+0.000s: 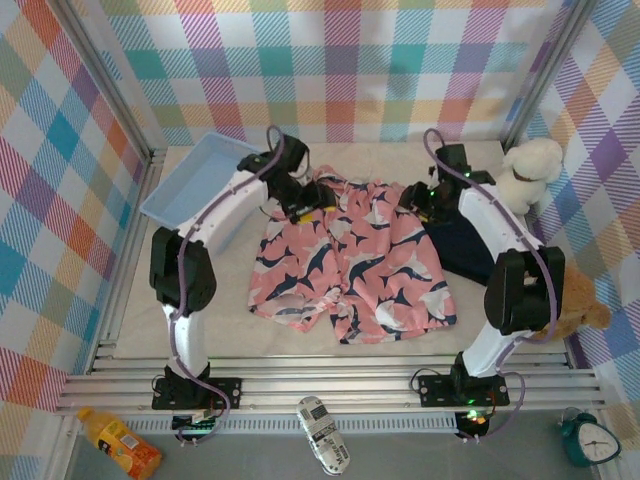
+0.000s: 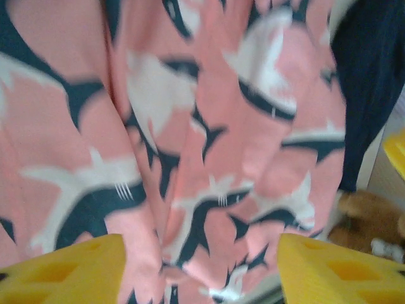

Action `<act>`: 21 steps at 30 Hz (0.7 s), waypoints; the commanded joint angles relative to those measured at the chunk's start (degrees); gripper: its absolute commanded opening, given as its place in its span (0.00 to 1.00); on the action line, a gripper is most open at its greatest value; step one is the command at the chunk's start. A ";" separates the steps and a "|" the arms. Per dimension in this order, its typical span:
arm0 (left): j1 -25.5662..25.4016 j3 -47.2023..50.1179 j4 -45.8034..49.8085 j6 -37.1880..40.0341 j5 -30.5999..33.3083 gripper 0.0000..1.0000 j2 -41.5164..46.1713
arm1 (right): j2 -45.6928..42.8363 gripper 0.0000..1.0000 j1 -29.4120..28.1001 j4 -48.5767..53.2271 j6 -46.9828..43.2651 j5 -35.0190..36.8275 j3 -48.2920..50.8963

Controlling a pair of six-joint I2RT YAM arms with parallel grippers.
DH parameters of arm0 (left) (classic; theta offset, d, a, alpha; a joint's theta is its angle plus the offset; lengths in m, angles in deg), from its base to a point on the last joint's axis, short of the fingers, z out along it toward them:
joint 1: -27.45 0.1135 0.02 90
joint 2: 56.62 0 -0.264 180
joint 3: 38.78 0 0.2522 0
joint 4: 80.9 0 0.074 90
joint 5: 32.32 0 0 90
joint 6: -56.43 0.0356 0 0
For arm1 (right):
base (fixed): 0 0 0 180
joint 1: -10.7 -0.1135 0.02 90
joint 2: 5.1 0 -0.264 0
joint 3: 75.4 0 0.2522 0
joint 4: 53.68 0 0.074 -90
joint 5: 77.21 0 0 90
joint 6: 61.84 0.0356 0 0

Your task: Fold and stack the mixed laundry pile

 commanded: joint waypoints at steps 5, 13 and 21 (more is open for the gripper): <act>0.40 18.29 -2.13 2.01 8.62 0.54 -3.34 | 7.93 0.53 -3.69 -3.99 2.06 1.52 7.94; 5.23 0.81 0.60 4.33 20.64 0.54 -18.43 | 2.18 0.51 -11.42 3.16 8.41 4.17 18.51; 5.74 -55.89 20.28 12.88 13.89 0.76 -43.46 | -9.43 0.54 -18.81 2.00 11.80 -3.58 16.24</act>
